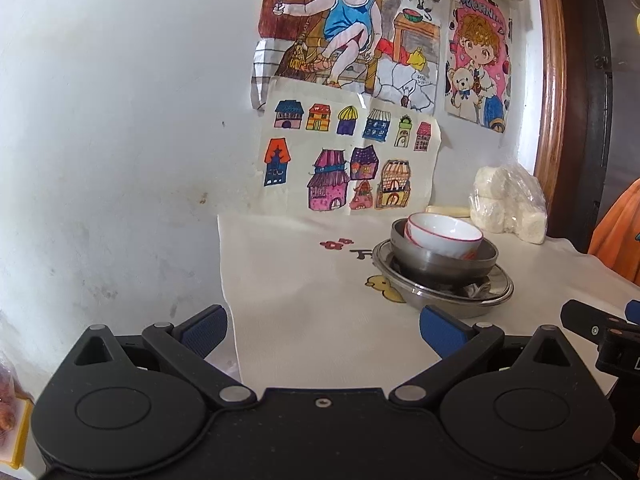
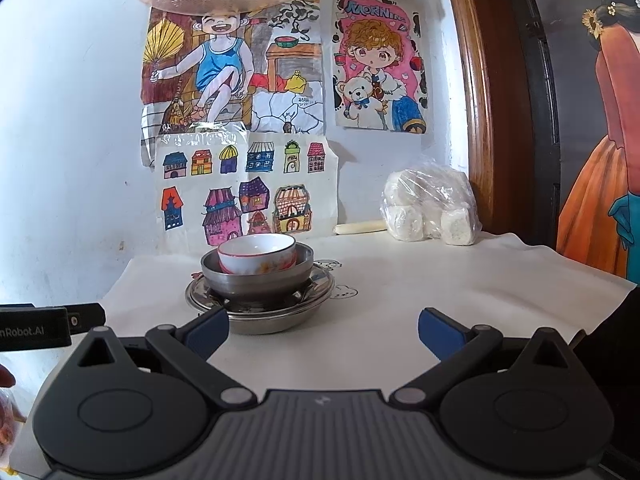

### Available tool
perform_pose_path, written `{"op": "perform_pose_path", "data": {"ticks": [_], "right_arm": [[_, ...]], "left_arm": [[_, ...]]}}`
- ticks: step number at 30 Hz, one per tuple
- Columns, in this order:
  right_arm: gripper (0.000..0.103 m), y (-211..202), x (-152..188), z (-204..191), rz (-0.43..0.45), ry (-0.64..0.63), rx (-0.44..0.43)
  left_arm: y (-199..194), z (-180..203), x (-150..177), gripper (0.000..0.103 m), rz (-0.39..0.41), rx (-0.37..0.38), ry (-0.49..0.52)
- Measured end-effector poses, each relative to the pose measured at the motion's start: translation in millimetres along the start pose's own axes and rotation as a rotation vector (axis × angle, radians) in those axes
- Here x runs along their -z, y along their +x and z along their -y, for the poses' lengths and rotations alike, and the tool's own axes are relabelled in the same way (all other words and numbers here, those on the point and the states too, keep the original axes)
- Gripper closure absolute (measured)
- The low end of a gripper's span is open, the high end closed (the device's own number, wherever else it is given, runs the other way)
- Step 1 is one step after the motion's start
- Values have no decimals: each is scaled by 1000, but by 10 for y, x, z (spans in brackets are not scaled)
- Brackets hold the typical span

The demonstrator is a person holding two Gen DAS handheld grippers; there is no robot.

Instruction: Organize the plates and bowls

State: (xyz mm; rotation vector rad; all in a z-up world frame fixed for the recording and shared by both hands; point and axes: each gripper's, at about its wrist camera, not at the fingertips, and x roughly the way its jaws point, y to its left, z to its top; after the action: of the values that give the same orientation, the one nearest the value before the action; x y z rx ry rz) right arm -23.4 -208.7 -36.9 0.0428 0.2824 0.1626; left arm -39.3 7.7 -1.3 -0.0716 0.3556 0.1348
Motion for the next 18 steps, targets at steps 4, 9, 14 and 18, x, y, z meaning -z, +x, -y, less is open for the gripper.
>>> {"op": "perform_pose_path", "data": {"ticks": [4,9,14,18], "right_arm": [[0,-5,-1,-6,-3,-5,-5],[0,-8,4,-25,-4,-16,-10],[0,-8,8,-21,-6,-13,-10],[0,-12,9,-24,-5,-14,-12]], "left_arm": [[6,-14,5,1,-7,1,-1],[4,-26,11,1,-6,1,0],[6,-27,16,1,-10,6,-2],[-5,-25,24,1,-9,13,3]]}}
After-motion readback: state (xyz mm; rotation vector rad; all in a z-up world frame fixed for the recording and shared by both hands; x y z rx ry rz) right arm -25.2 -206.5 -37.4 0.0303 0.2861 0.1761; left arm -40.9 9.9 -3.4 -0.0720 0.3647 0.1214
